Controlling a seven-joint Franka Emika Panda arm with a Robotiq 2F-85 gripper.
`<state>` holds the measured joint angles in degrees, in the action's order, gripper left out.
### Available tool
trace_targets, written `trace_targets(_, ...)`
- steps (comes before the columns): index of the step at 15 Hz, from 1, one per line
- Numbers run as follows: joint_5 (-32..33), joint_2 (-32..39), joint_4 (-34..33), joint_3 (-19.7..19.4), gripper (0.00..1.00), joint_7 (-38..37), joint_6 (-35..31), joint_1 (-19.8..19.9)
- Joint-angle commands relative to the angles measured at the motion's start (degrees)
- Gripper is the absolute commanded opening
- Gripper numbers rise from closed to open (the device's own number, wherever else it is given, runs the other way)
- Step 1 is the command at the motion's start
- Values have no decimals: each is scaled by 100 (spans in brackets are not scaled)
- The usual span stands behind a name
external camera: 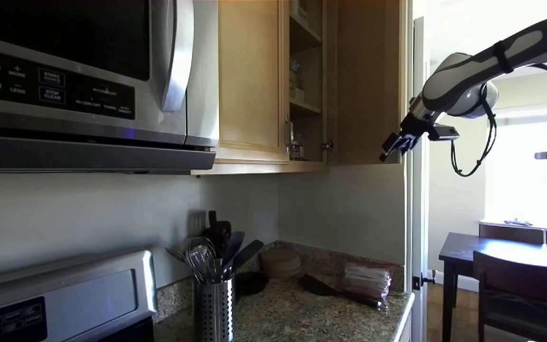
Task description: Close the top right cabinet door
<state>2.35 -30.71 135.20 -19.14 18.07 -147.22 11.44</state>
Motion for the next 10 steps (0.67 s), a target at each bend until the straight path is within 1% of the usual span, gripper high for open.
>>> trace_targets(1, -410, -459, 186, -65, 100, 463, 361, -606)
trace_targets(4, -895, -578, 177, -157, 100, 792, 533, -1148)
trace_targets(10, -2240, -633, 102, -405, 100, 1554, 956, -2281)
